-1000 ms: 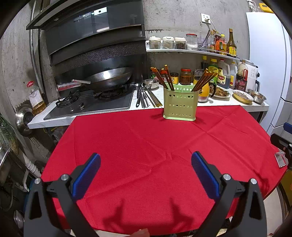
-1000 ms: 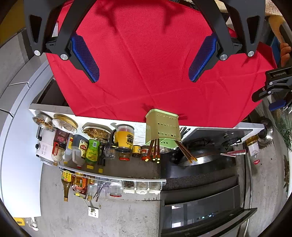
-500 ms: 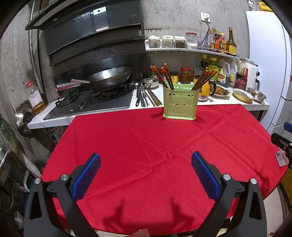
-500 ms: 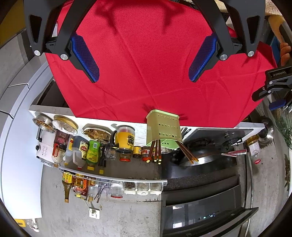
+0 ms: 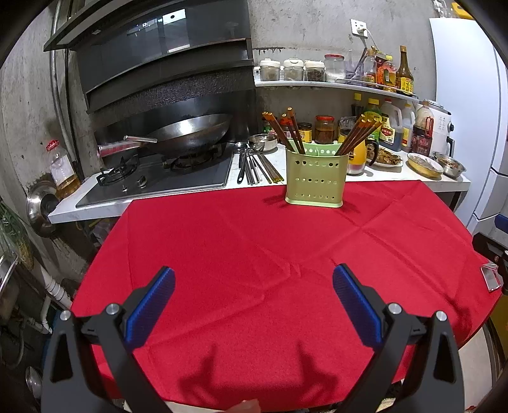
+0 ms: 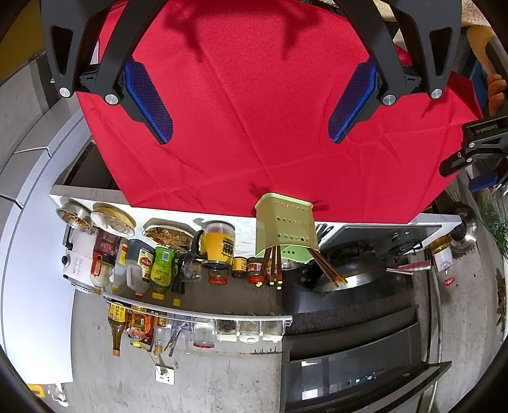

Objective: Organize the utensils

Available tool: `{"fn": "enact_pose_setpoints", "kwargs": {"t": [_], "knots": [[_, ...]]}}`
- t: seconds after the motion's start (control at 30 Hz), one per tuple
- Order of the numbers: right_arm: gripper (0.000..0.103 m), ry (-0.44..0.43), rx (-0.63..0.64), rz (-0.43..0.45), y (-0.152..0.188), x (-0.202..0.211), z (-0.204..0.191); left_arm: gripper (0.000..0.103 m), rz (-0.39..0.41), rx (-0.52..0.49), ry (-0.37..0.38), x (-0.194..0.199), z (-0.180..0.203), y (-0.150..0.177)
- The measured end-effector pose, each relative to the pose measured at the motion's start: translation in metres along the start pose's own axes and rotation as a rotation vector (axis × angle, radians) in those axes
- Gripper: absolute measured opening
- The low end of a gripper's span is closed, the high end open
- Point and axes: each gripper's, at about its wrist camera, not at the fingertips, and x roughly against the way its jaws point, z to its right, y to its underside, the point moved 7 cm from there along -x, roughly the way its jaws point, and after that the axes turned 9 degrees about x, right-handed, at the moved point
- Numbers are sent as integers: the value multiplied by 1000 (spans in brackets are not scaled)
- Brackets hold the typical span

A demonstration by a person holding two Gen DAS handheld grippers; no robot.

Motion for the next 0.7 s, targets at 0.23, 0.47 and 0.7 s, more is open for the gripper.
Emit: {"fn": "enact_pose_setpoints", "kwargs": {"t": [0.23,0.47,0.7], "knots": [[97,2,-5,-15,6,-5,0,97,1,-11,-14,-3,2,1],[97,2,-15,-38,7,-13,2,97,9,-15,4,-6,5,1],[97,1,-39,-62,8,-23,9,97,-45,-10,14,-23,5,4]]}}
